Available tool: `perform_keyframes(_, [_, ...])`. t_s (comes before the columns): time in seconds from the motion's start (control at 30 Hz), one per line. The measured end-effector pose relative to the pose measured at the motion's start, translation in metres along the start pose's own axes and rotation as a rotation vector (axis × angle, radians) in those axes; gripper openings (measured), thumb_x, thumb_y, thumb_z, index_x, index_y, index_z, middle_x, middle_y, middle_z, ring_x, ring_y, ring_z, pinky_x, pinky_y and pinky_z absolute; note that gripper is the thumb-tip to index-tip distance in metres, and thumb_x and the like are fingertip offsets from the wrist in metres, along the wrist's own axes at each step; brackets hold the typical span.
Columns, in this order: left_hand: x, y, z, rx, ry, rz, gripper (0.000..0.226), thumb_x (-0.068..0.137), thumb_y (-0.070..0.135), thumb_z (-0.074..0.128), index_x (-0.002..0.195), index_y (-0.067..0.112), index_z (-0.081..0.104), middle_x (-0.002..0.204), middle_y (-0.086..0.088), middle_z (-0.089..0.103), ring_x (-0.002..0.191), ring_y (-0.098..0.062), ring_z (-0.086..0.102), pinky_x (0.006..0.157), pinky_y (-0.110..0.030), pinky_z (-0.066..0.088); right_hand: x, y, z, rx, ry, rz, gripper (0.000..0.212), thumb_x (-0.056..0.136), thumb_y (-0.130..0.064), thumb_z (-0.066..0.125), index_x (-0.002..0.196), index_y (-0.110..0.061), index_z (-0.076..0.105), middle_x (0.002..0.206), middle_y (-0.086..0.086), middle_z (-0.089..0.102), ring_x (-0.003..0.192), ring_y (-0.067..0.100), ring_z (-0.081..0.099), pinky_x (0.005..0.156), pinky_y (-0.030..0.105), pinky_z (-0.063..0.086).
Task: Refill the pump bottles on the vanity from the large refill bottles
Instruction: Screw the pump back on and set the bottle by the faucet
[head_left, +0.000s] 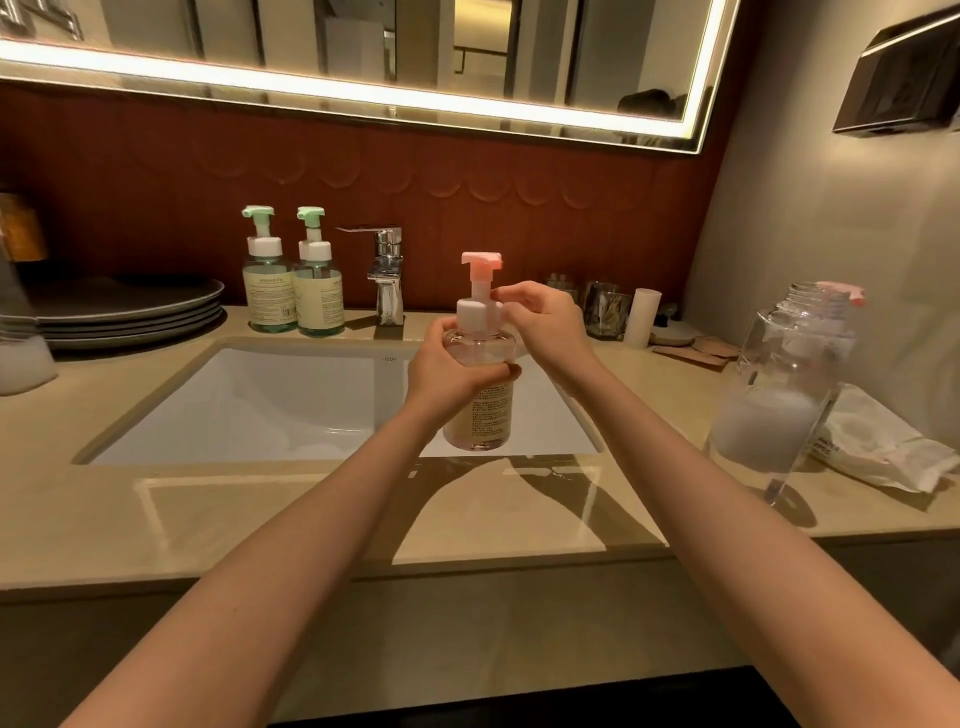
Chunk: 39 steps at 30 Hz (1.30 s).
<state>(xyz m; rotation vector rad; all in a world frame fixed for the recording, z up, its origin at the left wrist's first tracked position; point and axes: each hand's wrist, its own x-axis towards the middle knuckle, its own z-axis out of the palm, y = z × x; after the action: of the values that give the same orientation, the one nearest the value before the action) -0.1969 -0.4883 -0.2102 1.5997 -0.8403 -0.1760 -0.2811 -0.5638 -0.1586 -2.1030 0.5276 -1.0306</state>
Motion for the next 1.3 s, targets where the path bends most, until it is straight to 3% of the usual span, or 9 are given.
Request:
perform_keyframes(0.13, [0.000,-0.004,-0.003,0.020,0.014,-0.021,0.075,0.068,0.028,0.082,0.131,0.020,0.041,0.132,-0.003,0.051,0.120,-0.023,0.048,0.094,-0.036,0.042,0.001,0.000,0.005,-0.086,0.023,-0.061,0.023,0.085,-0.031,0.065,0.100,-0.013,0.067,0.096,-0.002,0.062,0.087,0.009,0.055,0.070,0.022,0.047])
perform_keyframes(0.3, [0.000,-0.001,-0.004,0.024,0.007,-0.013,0.076,0.068,0.027,0.082,0.131,0.018,0.041,0.132,-0.004,0.052,0.119,-0.022,0.048,0.092,-0.034,0.041,0.003,-0.003,0.014,0.053,0.040,0.022,0.006,0.088,-0.019,0.059,0.092,-0.015,0.059,0.096,-0.002,0.059,0.095,0.014,0.056,0.087,0.036,0.051])
perform_keyframes(0.53, [-0.001,-0.002,-0.007,0.051,-0.013,-0.007,0.077,0.068,0.027,0.082,0.132,0.019,0.040,0.133,-0.004,0.051,0.121,-0.024,0.047,0.094,-0.036,0.042,0.009,-0.008,0.011,-0.002,0.050,0.052,0.042,0.071,-0.036,0.078,0.097,-0.016,0.051,0.095,-0.004,0.058,0.085,0.009,0.055,0.068,0.020,0.046])
perform_keyframes(0.67, [-0.003,-0.002,-0.009,0.030,-0.032,0.000,0.076,0.067,0.026,0.083,0.130,0.019,0.041,0.130,-0.004,0.053,0.119,-0.023,0.049,0.096,-0.037,0.042,0.008,-0.008,0.011,0.046,0.025,0.096,0.034,0.085,-0.034,0.062,0.112,-0.012,0.061,0.108,0.001,0.062,0.092,0.011,0.053,0.067,0.019,0.041])
perform_keyframes(0.77, [-0.002,0.001,-0.009,0.021,-0.037,-0.002,0.075,0.068,0.027,0.082,0.130,0.019,0.041,0.131,-0.003,0.052,0.119,-0.022,0.048,0.093,-0.034,0.041,0.003,-0.009,0.009,0.158,-0.111,0.135,0.031,0.090,-0.017,0.054,0.119,-0.007,0.061,0.113,0.006,0.061,0.099,0.016,0.052,0.068,0.018,0.038])
perform_keyframes(0.93, [-0.004,0.002,-0.009,0.041,-0.036,0.007,0.073,0.069,0.026,0.082,0.129,0.020,0.041,0.132,-0.003,0.051,0.117,-0.020,0.047,0.090,-0.031,0.040,0.006,-0.010,0.011,-0.067,0.005,0.098,0.049,0.074,-0.038,0.074,0.113,-0.013,0.060,0.107,-0.001,0.062,0.096,0.013,0.057,0.079,0.029,0.049])
perform_keyframes(1.03, [-0.005,0.003,-0.009,0.041,-0.050,0.016,0.076,0.068,0.023,0.082,0.131,0.019,0.040,0.134,-0.004,0.050,0.122,-0.022,0.046,0.092,-0.031,0.040,0.006,-0.010,0.013,-0.118,-0.019,0.125,0.064,0.070,-0.042,0.076,0.122,-0.015,0.050,0.112,-0.003,0.055,0.101,0.014,0.054,0.085,0.032,0.049])
perform_keyframes(1.17, [-0.004,0.007,-0.007,0.023,-0.047,0.010,0.073,0.069,0.026,0.082,0.129,0.020,0.041,0.133,-0.003,0.051,0.118,-0.019,0.046,0.089,-0.031,0.038,0.000,-0.010,0.010,0.176,-0.209,0.148,0.047,0.087,-0.019,0.059,0.132,-0.009,0.047,0.116,0.003,0.056,0.103,0.016,0.052,0.075,0.021,0.043])
perform_keyframes(1.3, [-0.005,0.008,-0.005,0.034,-0.022,0.009,0.069,0.070,0.024,0.081,0.127,0.021,0.042,0.133,-0.003,0.051,0.120,-0.021,0.047,0.089,-0.031,0.039,0.000,-0.004,0.011,0.042,-0.059,0.072,0.054,0.076,-0.030,0.074,0.123,-0.009,0.056,0.113,0.004,0.062,0.101,0.016,0.058,0.081,0.027,0.049])
